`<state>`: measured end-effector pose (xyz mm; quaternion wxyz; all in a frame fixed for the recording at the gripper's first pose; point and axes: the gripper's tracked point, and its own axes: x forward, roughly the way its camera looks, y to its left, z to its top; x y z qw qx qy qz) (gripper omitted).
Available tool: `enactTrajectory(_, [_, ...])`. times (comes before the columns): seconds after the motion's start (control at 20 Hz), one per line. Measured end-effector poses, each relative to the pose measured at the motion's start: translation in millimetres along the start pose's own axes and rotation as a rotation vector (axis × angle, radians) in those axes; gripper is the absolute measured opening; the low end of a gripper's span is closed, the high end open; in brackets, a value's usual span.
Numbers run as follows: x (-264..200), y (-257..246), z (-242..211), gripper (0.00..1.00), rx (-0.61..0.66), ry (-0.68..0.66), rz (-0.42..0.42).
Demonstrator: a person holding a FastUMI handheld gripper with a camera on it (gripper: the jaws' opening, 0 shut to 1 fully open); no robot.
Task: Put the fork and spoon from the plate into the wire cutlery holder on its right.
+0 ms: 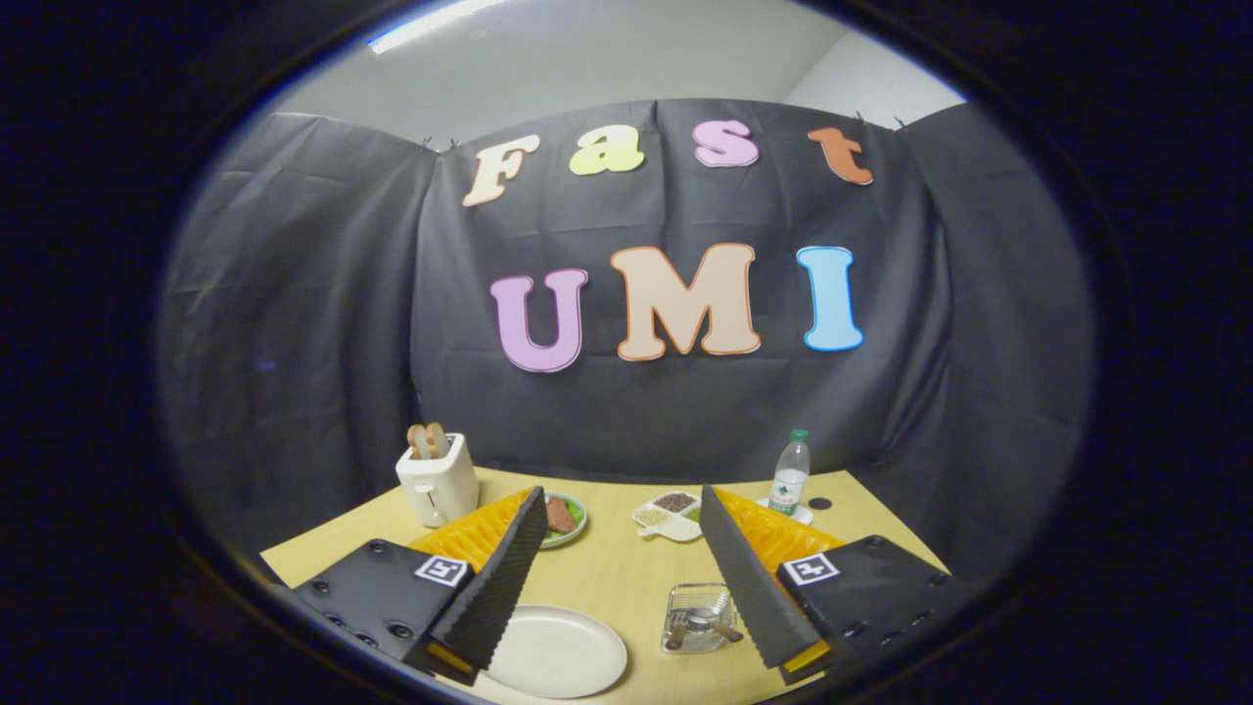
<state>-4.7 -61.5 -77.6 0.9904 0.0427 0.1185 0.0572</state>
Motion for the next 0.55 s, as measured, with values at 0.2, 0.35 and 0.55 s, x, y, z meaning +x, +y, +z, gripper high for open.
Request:
enactTrajectory(0.2, [-3.7, 3.9, 6.3, 0.99, 0.01, -0.041, -0.004])
enactTrajectory(0.35, [-2.9, 7.1, 9.1, 0.99, 0.0, -0.048, 0.002])
enactTrajectory(0.55, [-3.2, 8.2, 12.6, 0.99, 0.006, -0.06, 0.005])
